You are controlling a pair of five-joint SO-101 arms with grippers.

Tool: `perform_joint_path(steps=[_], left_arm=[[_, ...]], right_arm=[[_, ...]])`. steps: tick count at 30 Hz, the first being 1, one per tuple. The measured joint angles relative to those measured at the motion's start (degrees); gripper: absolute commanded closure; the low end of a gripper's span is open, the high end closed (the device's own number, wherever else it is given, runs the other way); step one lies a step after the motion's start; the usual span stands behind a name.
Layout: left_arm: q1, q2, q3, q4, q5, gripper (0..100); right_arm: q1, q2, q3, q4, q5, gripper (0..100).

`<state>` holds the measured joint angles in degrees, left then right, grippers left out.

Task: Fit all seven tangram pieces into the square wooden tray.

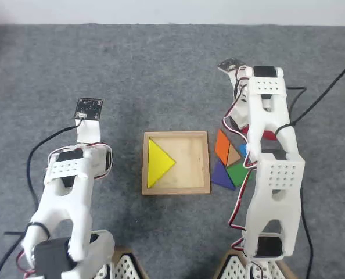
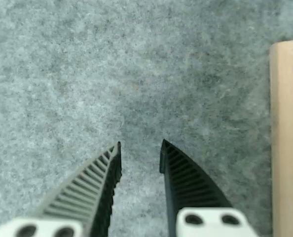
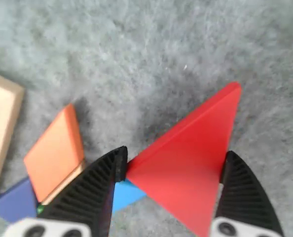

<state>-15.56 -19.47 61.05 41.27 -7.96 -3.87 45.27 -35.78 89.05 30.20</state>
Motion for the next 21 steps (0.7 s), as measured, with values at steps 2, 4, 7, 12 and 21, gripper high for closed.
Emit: perform_joint_path(steps=[2, 4, 7, 12, 21], left_arm=[[0.00, 0.00, 0.00, 0.00, 0.00, 88], [0.00, 0.00, 0.00, 0.00, 0.00, 88], [0.00, 0.00, 0.00, 0.00, 0.00, 88], [0.00, 0.00, 0.00, 0.00, 0.00, 88], [0.00, 0.00, 0.00, 0.00, 0.00, 88]], right_arm=[[-0.53, -1.49, 0.00, 0.62, 0.00, 77.2], [-1.49, -2.90, 0.00, 1.32, 0.44, 77.2], [-4.13, -5.71, 0.00, 3.43, 3.96, 77.2], [-11.25, -8.09, 0.00, 5.71, 10.81, 77.2], [-24.00, -8.97, 0.09, 5.80, 14.51, 77.2]])
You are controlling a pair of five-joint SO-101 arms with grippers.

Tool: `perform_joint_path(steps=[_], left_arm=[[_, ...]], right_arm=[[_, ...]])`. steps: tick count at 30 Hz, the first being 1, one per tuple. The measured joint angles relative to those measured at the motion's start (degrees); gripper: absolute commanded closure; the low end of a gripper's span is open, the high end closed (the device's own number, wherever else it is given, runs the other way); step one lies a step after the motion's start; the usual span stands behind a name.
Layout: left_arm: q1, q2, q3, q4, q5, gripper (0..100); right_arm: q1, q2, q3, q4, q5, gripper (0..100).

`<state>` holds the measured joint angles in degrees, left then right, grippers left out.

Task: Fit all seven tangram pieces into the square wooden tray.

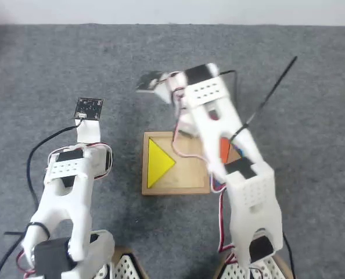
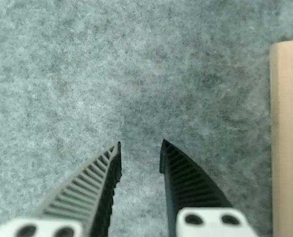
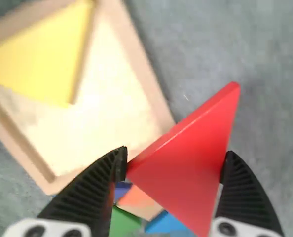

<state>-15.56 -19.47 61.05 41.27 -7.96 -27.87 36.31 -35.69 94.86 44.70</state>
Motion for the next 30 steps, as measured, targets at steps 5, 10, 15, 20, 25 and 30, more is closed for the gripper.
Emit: perform_joint_path(steps=[5, 10, 15, 20, 25, 30], left_arm=[[0.00, 0.00, 0.00, 0.00, 0.00, 88], [0.00, 0.00, 0.00, 0.00, 0.00, 88], [0.00, 0.00, 0.00, 0.00, 0.00, 88], [0.00, 0.00, 0.00, 0.00, 0.00, 88], [0.00, 0.00, 0.00, 0.00, 0.00, 88], [0.00, 0.00, 0.00, 0.00, 0.00, 88]], right_arm=[[-4.84, 0.00, 1.76, 0.44, 0.35, 77.2], [-7.74, 0.18, 5.54, 0.44, 0.53, 77.2], [-9.05, 0.18, 6.07, -1.58, -0.09, 77.2], [-10.11, 0.18, 8.26, -3.08, 0.26, 77.2], [-10.90, 0.18, 13.10, -6.86, 2.81, 77.2], [-10.90, 0.18, 15.30, -9.32, 3.78, 76.7]])
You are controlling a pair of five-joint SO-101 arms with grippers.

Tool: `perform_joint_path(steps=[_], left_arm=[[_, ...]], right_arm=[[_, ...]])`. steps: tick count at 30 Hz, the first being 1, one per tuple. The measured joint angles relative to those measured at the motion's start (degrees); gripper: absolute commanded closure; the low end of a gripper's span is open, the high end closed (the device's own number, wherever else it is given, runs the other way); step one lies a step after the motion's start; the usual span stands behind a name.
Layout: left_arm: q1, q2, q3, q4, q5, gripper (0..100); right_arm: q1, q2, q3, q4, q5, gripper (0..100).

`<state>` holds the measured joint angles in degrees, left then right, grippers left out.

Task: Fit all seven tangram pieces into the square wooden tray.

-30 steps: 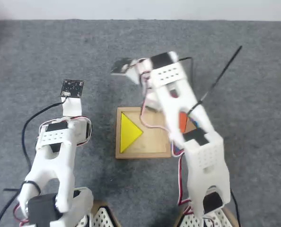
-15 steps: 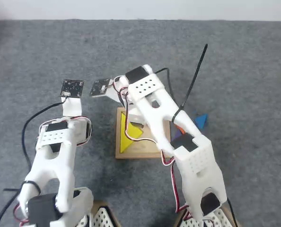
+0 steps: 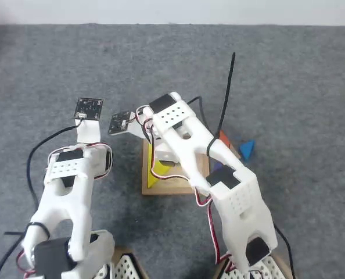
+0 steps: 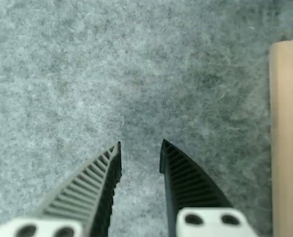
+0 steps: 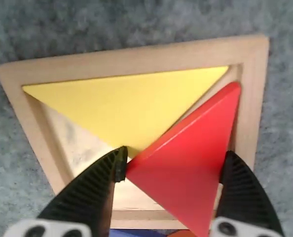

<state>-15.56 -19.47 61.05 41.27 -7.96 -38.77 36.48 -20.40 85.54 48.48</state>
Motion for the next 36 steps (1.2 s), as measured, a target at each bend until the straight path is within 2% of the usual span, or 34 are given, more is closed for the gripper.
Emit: perform_joint_path(steps=[10, 19, 25, 30, 36], left_arm=[[0.00, 0.00, 0.00, 0.00, 0.00, 88], [0.00, 0.00, 0.00, 0.00, 0.00, 88], [0.00, 0.00, 0.00, 0.00, 0.00, 88], [0.00, 0.00, 0.00, 0.00, 0.00, 88], [0.00, 0.00, 0.00, 0.00, 0.00, 88]], right_arm=[[-0.18, 0.00, 0.00, 0.00, 1.23, 60.0], [-0.18, -0.53, 0.00, -0.09, 2.55, 59.6], [0.00, -7.82, 0.00, 3.25, 2.55, 59.6], [5.19, -11.34, 0.09, 4.75, 2.64, 59.6], [8.35, -7.03, 0.18, -1.67, -1.14, 59.6]])
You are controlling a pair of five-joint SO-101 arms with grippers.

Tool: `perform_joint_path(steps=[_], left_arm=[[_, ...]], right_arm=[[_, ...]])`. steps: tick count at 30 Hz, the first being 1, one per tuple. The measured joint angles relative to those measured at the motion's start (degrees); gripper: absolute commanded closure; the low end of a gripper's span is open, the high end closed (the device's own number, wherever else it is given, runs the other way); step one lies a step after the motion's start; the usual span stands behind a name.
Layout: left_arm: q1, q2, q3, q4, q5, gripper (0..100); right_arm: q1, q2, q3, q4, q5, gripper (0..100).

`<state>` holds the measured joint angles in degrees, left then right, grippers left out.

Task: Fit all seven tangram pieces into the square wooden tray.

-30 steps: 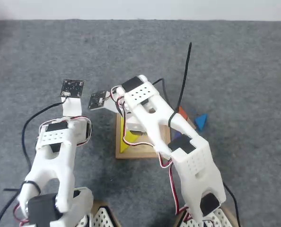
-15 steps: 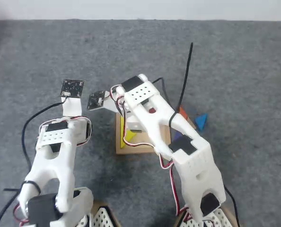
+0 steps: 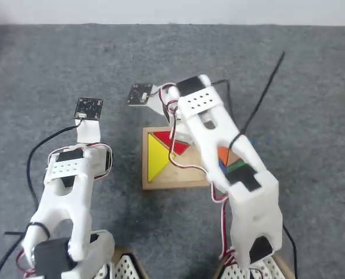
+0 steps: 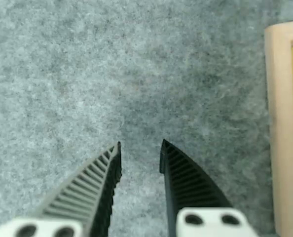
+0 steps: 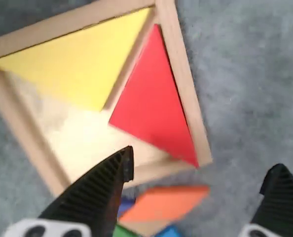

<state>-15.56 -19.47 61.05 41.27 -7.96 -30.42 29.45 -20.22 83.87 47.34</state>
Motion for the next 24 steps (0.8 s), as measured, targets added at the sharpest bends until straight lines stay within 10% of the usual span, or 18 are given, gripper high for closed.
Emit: perform_joint_path(steps=[24], left_arm=[[0.00, 0.00, 0.00, 0.00, 0.00, 88]], right_arm=[[-2.90, 4.04, 0.00, -6.24, -8.79, 59.6]])
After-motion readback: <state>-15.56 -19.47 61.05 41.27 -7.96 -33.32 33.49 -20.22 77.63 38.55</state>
